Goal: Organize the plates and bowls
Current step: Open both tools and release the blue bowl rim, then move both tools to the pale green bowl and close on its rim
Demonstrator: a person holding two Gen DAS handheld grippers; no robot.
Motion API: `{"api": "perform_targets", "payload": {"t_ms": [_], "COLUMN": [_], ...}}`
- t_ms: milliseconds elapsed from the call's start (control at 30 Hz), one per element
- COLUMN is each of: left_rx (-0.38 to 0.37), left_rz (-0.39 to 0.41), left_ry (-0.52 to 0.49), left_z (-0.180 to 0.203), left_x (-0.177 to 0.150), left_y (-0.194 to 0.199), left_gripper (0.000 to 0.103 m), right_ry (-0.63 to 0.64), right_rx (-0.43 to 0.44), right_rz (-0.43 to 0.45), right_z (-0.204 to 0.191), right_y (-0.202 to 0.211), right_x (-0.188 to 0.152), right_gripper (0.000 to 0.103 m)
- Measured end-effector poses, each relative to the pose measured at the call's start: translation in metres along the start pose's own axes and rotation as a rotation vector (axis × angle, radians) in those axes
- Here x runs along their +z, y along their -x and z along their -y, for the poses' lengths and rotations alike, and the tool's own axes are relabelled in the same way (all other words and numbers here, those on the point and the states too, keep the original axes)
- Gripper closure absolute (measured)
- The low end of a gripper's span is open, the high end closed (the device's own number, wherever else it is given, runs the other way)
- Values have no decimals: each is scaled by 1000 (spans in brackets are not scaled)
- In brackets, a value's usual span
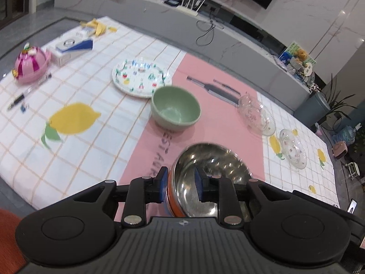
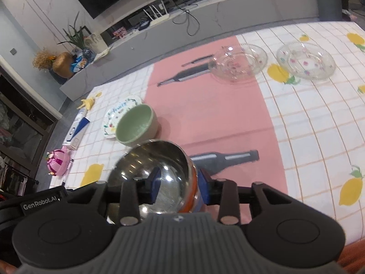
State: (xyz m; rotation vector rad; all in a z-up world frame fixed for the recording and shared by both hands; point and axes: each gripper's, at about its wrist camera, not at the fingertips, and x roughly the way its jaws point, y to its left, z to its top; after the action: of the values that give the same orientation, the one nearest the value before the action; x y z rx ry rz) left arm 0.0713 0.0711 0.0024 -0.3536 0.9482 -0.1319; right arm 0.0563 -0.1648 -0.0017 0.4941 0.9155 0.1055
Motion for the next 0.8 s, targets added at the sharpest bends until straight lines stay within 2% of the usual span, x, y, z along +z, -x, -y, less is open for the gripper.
{"api": "perform_targets", "payload": {"t_ms": [200,333,600,800], "left_rx": [-17,-25,13,46], "left_rz": [46,47,19,-5], "left_ry": [-25,-30,-65,-102], "left_z": [-2,-6,-9,-10], "left_x": [26,43,69,89], "left_y": [8,2,-34,-62], "left_gripper": [75,75,75,75], "right_ry": [65,93,165,234], "right_rx": [4,15,28,1], "right_rz": [21,7,-80,-124], "right_z": [-20,-33,-59,-75], "right_y": [1,-9,-55,-90], "right_x": [19,34,62,83], "right_gripper": [66,58,55,55]}}
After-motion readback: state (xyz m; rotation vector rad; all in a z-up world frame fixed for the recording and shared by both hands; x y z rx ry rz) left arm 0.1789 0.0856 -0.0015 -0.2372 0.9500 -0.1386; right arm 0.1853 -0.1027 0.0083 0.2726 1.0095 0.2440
